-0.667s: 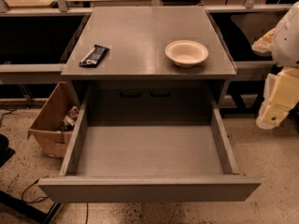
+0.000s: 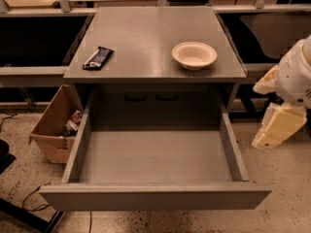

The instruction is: Close top drawer

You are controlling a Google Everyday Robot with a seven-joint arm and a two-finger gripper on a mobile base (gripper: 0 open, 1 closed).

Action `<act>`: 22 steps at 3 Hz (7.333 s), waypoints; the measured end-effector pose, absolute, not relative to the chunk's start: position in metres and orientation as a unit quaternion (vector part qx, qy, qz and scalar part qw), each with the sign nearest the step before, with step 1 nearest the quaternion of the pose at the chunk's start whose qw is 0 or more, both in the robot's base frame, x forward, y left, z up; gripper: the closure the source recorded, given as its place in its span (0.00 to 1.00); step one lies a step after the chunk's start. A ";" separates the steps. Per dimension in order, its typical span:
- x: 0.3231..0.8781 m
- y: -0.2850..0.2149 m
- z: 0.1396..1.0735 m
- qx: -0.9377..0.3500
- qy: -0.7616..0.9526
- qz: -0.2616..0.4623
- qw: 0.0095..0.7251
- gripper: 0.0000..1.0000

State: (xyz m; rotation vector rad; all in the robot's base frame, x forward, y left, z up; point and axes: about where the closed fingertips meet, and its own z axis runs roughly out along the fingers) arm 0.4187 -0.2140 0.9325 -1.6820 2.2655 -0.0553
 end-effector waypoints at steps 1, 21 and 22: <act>0.380 -0.217 0.888 -0.562 0.811 -0.011 0.160 0.50; 0.607 -0.132 0.557 -0.613 0.693 -0.072 0.371 1.00; 0.607 -0.132 0.557 -0.613 0.693 -0.072 0.371 1.00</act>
Offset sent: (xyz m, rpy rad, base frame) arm -0.2109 0.0032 -0.2510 0.0014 0.3127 -0.0648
